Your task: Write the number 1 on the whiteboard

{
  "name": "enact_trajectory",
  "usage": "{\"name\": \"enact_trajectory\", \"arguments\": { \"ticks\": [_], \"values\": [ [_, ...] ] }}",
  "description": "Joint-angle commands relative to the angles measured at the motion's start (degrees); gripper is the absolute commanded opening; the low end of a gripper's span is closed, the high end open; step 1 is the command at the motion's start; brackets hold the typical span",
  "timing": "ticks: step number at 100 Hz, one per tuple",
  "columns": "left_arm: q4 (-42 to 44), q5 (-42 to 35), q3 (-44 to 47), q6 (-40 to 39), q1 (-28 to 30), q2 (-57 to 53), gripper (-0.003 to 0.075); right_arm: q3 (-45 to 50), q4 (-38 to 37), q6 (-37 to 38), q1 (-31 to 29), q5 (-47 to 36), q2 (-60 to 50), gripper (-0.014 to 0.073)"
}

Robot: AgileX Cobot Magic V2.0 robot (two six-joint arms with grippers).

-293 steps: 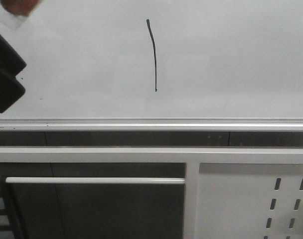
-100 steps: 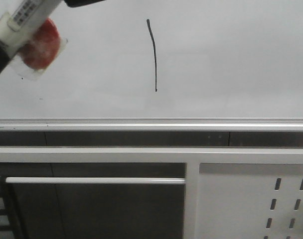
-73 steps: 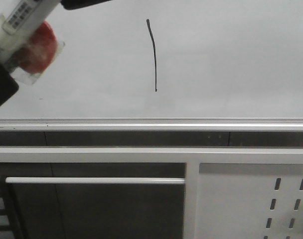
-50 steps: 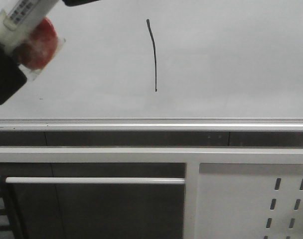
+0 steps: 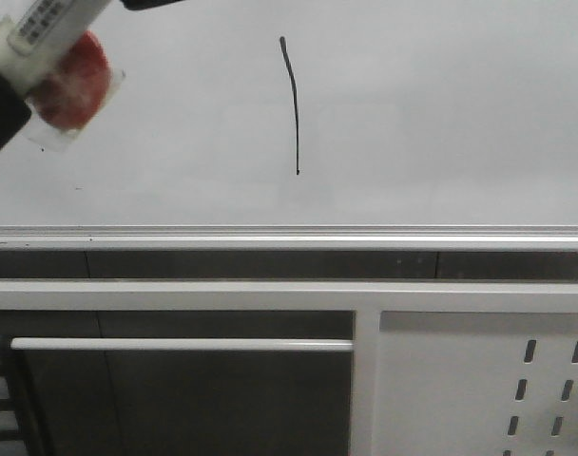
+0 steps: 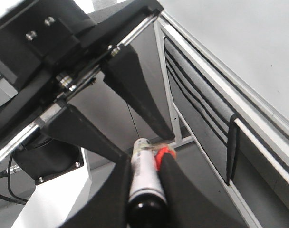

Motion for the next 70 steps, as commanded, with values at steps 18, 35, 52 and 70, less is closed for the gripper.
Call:
{"name": "enact_trajectory", "arguments": {
  "ticks": [18,35,52,70],
  "values": [
    [-0.4,-4.1,-2.0,-0.6,-0.3,-0.9,0.0179,-1.8,0.8,-0.2,-0.2,0.4,-1.0,-0.0053],
    [-0.4,-4.1,-2.0,-0.6,-0.3,-0.7,0.0035,-1.8,0.8,-0.2,-0.2,0.8,-1.0,-0.0053],
    [-0.4,-4.2,-2.0,-0.6,-0.3,-0.6,0.001,-1.8,0.8,-0.2,-0.2,1.4,-1.0,-0.0053],
    [-0.4,-4.6,-2.0,-0.6,-0.3,-0.6,0.0009,-1.8,0.9,-0.2,-0.2,2.2,-1.0,-0.0053]
  ]
}}
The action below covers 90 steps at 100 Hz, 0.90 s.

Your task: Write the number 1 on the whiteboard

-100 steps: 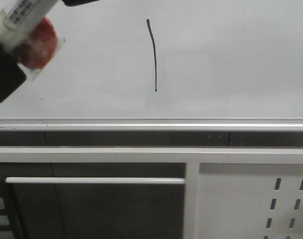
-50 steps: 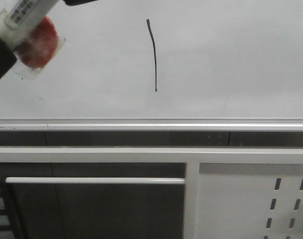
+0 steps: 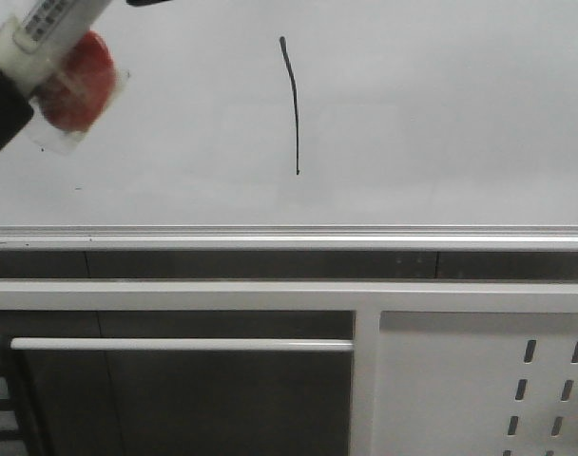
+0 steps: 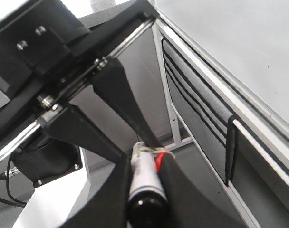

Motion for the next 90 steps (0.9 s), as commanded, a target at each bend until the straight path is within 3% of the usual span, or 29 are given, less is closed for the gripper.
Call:
{"name": "enact_trajectory", "arguments": {
  "ticks": [1,31,41,53,60,80,90],
  "values": [
    [0.3,-4.7,-2.0,-2.1,-0.1,-0.6,0.0009,-1.7,0.9,-0.3,-0.2,2.4,-1.0,-0.0053],
    [0.3,-6.0,-2.0,-2.1,-0.1,-0.6,-0.0018,-1.7,2.3,-0.3,-0.2,2.7,-1.1,-0.0011],
    [0.3,-6.0,-2.0,-2.1,-0.1,-0.6,-0.0018,-1.7,2.8,-0.3,-0.2,1.8,-1.3,0.0134],
    [0.3,-6.8,-2.0,-2.1,-0.1,-0.7,-0.0018,-1.7,3.0,-0.3,-0.2,0.3,-2.2,0.0381],
    [0.4,-8.0,-2.0,-2.1,-0.1,-0.7,-0.0018,-1.7,3.0,-0.3,-0.2,-0.4,-3.1,0.0456],
    [0.8,-12.0,-1.3,-3.4,-0.1,-0.7,-0.0018,-1.7,3.0,-0.3,-0.2,-4.1,-7.7,0.0456],
    [2.0,-16.4,0.7,-6.8,-0.1,-1.1,-0.0018,-1.2,3.0,-0.3,-0.2,-5.7,-11.7,0.0365]
  ]
}}
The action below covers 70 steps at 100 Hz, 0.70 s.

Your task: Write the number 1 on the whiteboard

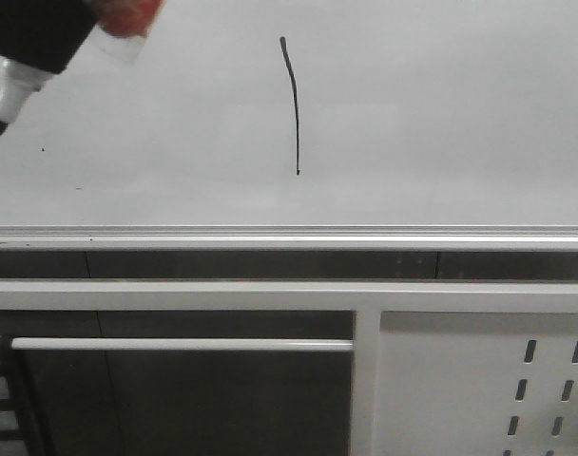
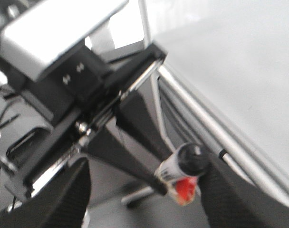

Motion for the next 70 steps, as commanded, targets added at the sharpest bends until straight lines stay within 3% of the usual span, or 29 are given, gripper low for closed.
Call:
{"name": "enact_trajectory", "arguments": {
  "ticks": [1,7,17,34,52,70],
  "values": [
    [1.0,-7.8,0.1,-3.6,0.2,-1.2,-0.0018,-1.3,1.4,-0.3,-0.1,-2.8,-4.3,0.0341],
    [1.5,-12.4,2.0,-6.4,0.2,-2.0,-0.0018,-0.7,1.2,-0.3,-0.1,-3.9,-7.3,0.0218],
    [1.7,-22.9,6.4,-10.4,0.2,-3.9,-0.0018,0.8,-1.5,-0.1,-0.1,-5.1,-12.5,-0.0081],
    [1.2,-35.4,12.6,-11.8,1.1,-4.6,-0.0018,5.9,-1.8,-0.1,-0.1,-10.6,-20.4,-0.005],
    [-6.0,-47.1,16.1,-11.8,7.8,-4.5,-0.0018,12.5,-0.3,-0.1,-0.1,-18.6,-26.4,-0.005],
    [-7.3,-50.1,16.5,-11.7,13.2,-4.0,-0.0018,16.3,-0.1,-1.9,-0.1,-20.1,-27.4,-0.005]
  ]
}}
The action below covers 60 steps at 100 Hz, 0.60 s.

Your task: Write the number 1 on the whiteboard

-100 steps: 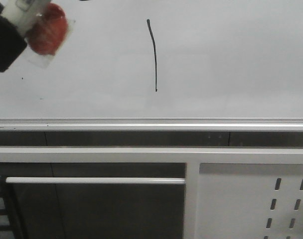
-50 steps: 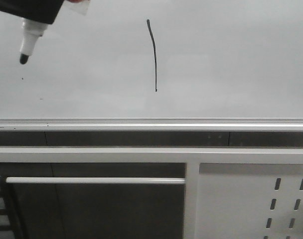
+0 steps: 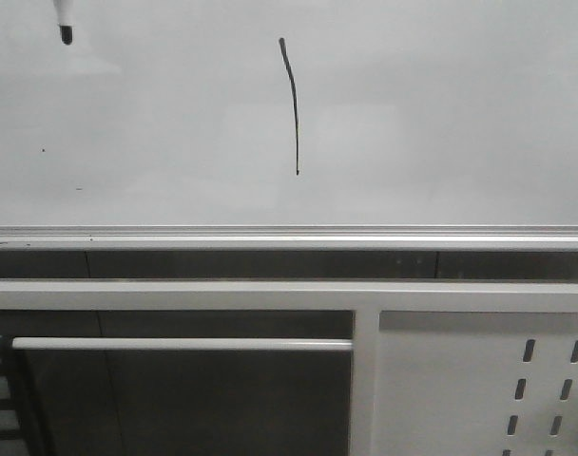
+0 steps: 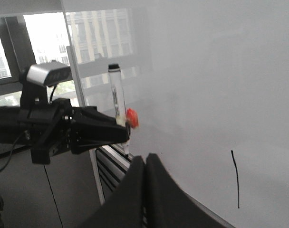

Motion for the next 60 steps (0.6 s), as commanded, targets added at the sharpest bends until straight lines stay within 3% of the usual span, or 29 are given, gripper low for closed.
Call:
{"name": "enact_trajectory", "arguments": {
  "ticks": [1,39,60],
  "values": [
    [-1.0,-6.7,-1.4,-0.5,1.6,0.1,-0.0018,-0.3,0.1,-1.8,-0.1,-2.3,0.1,-0.005],
    [-1.2,-15.9,-1.4,-0.3,2.2,11.0,-0.0018,0.4,0.1,-2.7,-0.1,-6.7,0.1,-0.005],
    [-8.4,-22.8,-1.4,3.0,2.2,18.0,-0.0018,0.4,0.1,-2.7,-0.1,-7.1,0.1,-0.0051]
  ]
}}
